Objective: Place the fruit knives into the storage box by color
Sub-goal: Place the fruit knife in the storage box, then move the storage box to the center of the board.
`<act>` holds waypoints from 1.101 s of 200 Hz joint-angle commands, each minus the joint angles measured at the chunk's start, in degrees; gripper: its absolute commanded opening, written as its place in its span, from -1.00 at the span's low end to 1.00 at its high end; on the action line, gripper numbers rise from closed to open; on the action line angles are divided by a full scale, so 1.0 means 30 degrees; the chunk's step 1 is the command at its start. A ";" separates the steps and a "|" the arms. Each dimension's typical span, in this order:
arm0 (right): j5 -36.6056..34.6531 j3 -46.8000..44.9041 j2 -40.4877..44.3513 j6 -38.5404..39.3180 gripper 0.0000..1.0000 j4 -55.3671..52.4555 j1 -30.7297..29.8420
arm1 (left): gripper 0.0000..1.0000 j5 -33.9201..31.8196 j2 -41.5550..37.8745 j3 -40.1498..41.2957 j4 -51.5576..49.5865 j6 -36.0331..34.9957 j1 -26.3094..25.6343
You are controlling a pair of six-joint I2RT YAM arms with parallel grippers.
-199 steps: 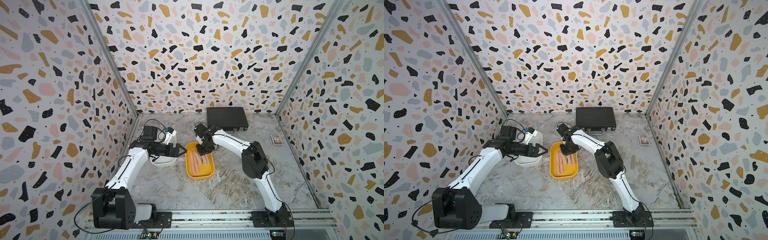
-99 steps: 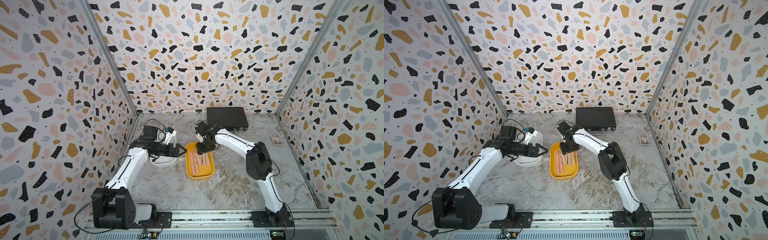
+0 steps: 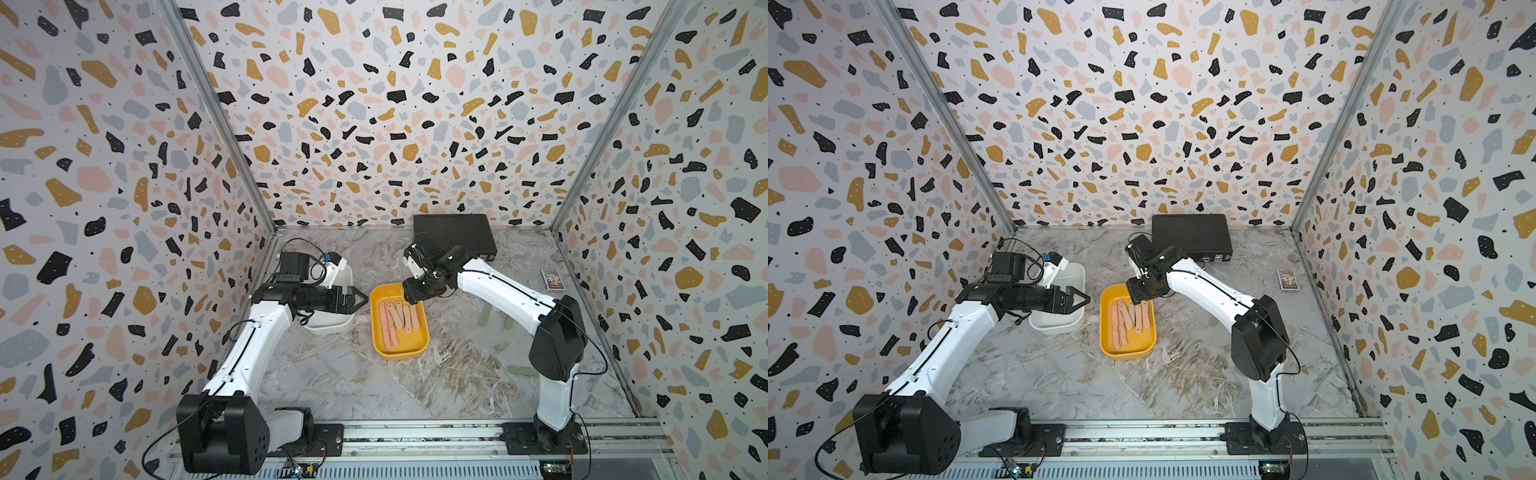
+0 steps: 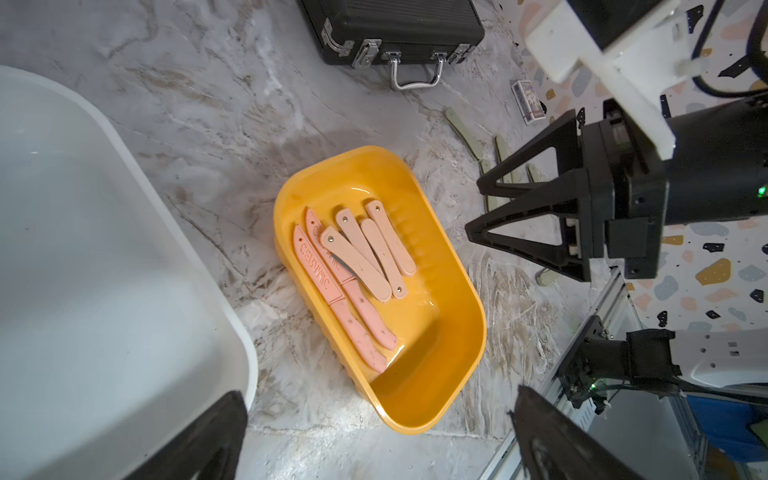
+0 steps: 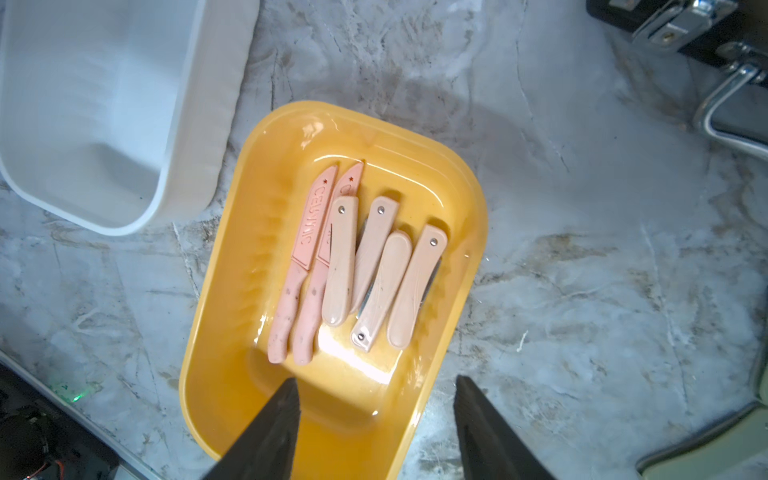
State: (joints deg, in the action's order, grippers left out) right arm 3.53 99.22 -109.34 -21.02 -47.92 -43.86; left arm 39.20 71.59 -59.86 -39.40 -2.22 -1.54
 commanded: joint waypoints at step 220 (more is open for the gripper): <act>0.1458 -0.3064 -0.1636 -0.0753 -0.02 0.1227 0.0615 | 0.61 -0.8924 0.5844 -0.3105 0.0069 -0.3711 0.5036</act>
State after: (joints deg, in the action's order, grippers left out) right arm 7.18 89.95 -113.65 -22.76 -43.94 -41.80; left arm 16.12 87.66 -67.07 -41.32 -12.27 12.97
